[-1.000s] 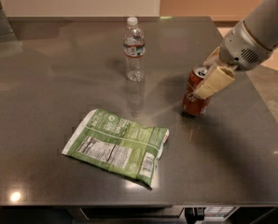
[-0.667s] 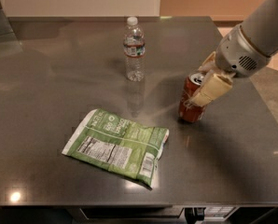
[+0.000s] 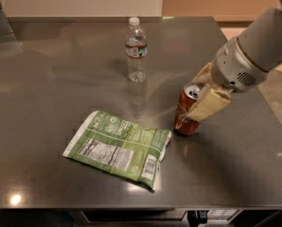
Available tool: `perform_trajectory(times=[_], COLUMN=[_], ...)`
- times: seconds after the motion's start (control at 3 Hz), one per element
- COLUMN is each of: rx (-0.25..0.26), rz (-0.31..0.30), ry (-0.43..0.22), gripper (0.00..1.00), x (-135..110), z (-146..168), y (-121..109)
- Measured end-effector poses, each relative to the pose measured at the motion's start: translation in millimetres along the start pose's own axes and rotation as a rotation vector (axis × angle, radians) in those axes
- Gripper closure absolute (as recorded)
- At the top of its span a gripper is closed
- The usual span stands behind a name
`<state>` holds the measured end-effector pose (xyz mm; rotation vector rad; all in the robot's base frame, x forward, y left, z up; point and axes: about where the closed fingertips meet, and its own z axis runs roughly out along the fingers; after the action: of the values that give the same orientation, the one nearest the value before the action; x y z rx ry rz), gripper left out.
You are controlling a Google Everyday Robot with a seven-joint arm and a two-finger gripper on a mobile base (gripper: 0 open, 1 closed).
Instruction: Move coke can near green jalapeno chip bag
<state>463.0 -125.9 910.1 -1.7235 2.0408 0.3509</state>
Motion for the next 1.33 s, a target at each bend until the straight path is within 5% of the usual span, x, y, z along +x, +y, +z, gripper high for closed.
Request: perform_trajectory(times=[1.0,1.33], rx=[0.0,-0.001], rz=[-0.028,-0.03], ry=[0.019,0.019], gripper=[0.13,0.0], x=[4.6,3.7], z=[12.1,12.8], y=[12.1,12.6])
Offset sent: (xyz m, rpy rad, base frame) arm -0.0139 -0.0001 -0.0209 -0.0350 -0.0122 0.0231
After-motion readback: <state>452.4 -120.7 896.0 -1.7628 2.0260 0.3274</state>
